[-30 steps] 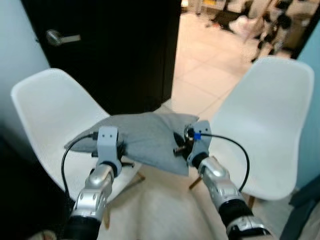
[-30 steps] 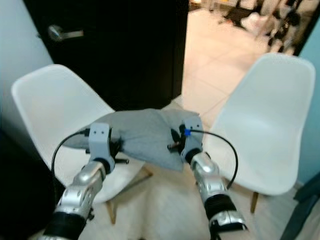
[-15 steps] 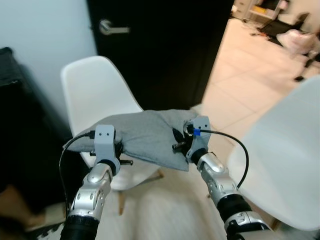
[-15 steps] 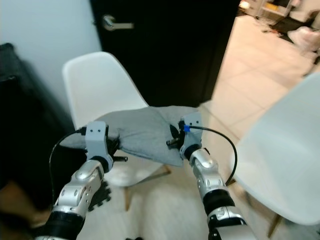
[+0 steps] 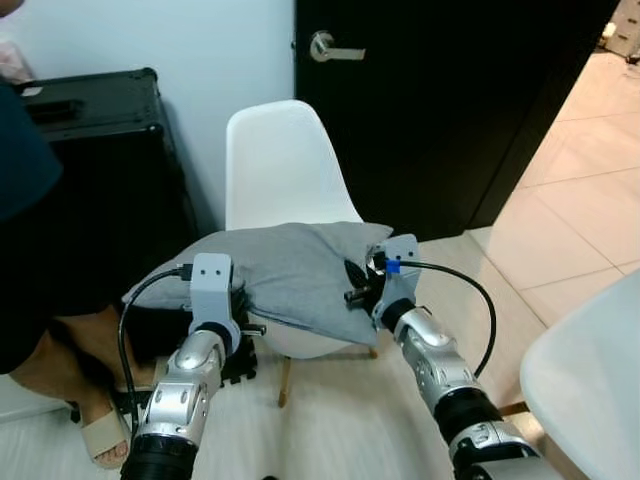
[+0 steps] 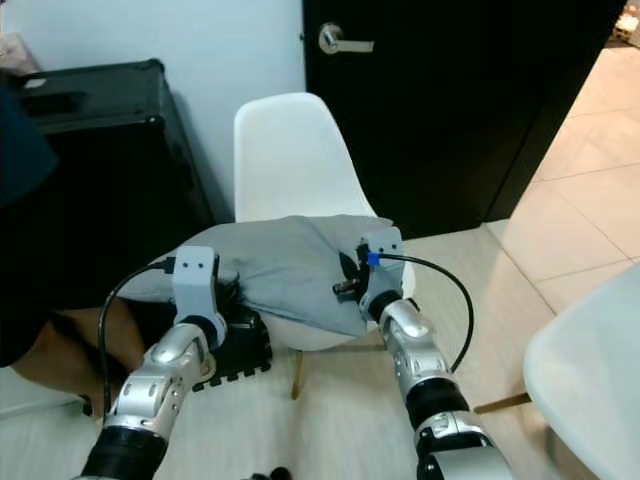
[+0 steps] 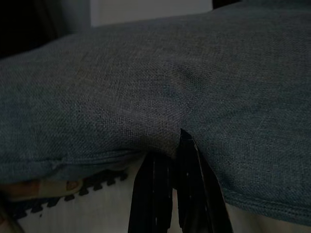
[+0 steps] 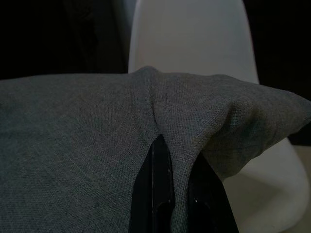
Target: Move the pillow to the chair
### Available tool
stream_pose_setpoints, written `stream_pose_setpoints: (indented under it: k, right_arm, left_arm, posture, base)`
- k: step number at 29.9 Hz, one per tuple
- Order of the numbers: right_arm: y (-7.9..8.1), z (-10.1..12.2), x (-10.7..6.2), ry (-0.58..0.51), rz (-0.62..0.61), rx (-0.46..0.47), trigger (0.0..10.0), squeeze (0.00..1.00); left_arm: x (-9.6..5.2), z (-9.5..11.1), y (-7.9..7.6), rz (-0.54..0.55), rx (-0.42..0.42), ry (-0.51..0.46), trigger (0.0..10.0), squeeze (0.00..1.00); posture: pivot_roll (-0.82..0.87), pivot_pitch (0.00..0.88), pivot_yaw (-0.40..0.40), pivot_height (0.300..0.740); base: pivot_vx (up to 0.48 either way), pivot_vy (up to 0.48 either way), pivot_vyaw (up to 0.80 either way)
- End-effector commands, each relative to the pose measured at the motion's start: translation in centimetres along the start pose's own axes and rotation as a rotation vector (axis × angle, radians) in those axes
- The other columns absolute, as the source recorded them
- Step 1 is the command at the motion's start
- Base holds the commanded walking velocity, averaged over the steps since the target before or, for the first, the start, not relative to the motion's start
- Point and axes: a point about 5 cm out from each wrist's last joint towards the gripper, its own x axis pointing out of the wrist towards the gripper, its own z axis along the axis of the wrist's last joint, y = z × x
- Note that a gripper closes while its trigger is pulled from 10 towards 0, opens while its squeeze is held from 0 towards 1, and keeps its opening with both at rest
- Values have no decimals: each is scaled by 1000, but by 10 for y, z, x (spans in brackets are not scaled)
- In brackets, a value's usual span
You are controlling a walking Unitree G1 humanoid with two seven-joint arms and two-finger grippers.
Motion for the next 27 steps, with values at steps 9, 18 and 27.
stream_pose_setpoints:
  k: [9,18,27]
  right_arm:
    - [-11,3,-5,-49,-69,4,10000,0]
    - [-11,5,-5,-54,-65,4,10000,0]
    - [-13,4,-6,-57,-68,7,10000,0]
  left_arm:
    - [-2,8,18,41,-10,-55,10000,0]
    - [-2,8,15,39,-13,-55,10000,0]
    - [-1,8,14,26,-20,-53,10000,0]
  posture:
    - [41,80,-39,740]
    - [41,73,-40,740]
    - [41,63,-35,740]
  base:
    - [118,0,0]
    - [292,0,0]
    - [309,0,0]
